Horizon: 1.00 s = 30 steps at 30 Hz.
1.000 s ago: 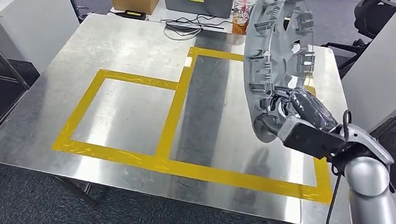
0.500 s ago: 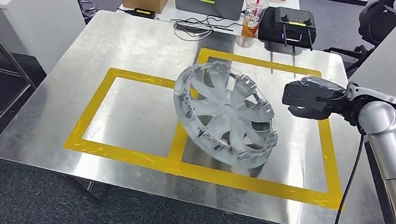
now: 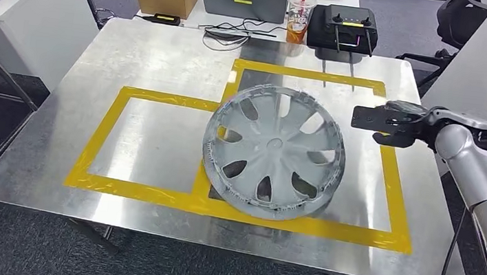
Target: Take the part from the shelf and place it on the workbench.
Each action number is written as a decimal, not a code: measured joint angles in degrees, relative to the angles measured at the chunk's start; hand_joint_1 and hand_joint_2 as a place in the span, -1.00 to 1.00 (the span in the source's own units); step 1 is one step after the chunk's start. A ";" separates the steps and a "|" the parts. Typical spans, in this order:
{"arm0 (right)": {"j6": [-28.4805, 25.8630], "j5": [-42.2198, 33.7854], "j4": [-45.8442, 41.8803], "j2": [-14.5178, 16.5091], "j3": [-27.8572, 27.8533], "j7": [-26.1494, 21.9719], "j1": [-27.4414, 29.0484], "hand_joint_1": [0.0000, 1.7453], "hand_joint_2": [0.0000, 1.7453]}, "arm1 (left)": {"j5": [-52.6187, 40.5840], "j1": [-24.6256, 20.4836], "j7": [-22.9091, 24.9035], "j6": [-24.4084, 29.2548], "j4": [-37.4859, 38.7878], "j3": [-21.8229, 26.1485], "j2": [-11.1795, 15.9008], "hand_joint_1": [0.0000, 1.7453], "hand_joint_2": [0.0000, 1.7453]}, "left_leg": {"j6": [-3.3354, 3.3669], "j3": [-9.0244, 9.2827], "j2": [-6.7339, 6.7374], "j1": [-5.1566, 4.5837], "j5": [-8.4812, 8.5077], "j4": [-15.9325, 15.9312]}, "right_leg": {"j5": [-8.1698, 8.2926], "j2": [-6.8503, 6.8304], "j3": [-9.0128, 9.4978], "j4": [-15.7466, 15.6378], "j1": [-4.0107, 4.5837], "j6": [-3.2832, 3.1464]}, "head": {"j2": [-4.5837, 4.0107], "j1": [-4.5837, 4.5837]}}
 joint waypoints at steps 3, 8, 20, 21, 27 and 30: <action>-9.02 1.84 -4.12 1.05 -3.82 2.14 3.54 0.84 1.00 | 0.09 -0.26 0.48 -2.05 -1.87 1.19 -0.72 -1.00 1.00 | 1.31 5.49 0.08 -0.50 4.07 -10.90 | -0.08 0.15 0.15 -0.07 0.31 0.15 | 0.00 0.04; -19.51 3.22 -21.92 4.01 -17.76 -0.40 17.33 0.84 1.00 | 1.65 -0.02 0.48 -3.38 -4.04 1.23 -1.93 -1.00 1.00 | 2.09 7.12 -0.03 -0.59 4.65 -13.56 | -0.84 -0.23 -0.05 0.51 0.48 0.97 | 0.00 0.08; -22.35 -5.82 -61.46 16.90 -51.47 -20.16 40.94 0.84 1.00 | 1.54 1.00 0.56 -2.97 -4.92 -0.19 -3.25 -1.00 1.00 | 1.08 6.80 -1.09 -0.74 3.17 -11.90 | -1.74 -0.46 0.23 1.00 -0.05 1.58 | 0.00 0.42; -22.23 -5.81 -62.81 17.56 -52.39 -20.28 41.68 0.84 1.00 | 1.51 1.02 0.56 -2.96 -5.01 -0.22 -3.27 -1.00 1.00 | 0.92 6.82 -0.94 -0.69 3.04 -11.85 | -1.67 -0.19 0.30 0.92 -0.02 1.14 | 0.00 0.40; -21.99 -6.02 -67.19 20.00 -55.76 -20.92 43.53 0.84 1.00 | 1.30 0.90 0.56 -2.91 -5.31 -0.32 -3.34 -1.00 1.00 | -0.56 1.87 -0.31 -0.06 -3.76 -0.24 | -1.43 0.10 0.42 0.80 -0.50 -0.07 | 0.00 0.17; -21.47 -12.32 -69.59 21.40 -57.29 -24.91 45.17 0.84 1.00 | 1.58 0.89 1.21 -2.41 -5.34 -0.29 -3.37 -1.00 1.00 | -0.66 -0.43 -0.14 0.10 -4.71 4.56 | -1.44 0.12 0.42 0.82 -0.39 -0.12 | 0.00 0.19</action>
